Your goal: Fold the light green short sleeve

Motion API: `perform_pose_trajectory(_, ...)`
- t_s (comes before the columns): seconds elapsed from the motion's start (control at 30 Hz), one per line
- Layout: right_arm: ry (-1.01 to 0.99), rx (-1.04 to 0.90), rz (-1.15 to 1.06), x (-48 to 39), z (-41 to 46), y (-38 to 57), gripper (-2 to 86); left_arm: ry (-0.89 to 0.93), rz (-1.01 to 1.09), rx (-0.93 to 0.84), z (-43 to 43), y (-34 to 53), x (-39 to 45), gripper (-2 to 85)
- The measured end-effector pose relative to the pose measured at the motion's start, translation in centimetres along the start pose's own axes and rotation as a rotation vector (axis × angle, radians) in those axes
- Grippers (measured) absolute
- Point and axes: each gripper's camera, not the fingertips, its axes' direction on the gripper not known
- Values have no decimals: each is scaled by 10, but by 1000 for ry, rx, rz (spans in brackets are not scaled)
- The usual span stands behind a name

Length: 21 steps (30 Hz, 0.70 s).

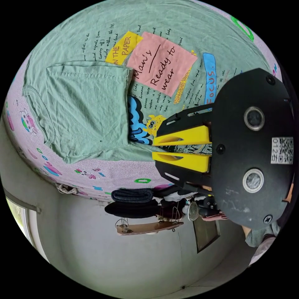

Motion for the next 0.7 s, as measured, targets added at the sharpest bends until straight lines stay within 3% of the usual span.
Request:
perform_pose_trajectory(0.3,45,-33,29,36,9,-54,65,347,87,201,-22,43,-33,4)
perform_pose_trajectory(0.7,60,-44,11,74,-8,-76,17,466,190,256,-9,60,-42,6)
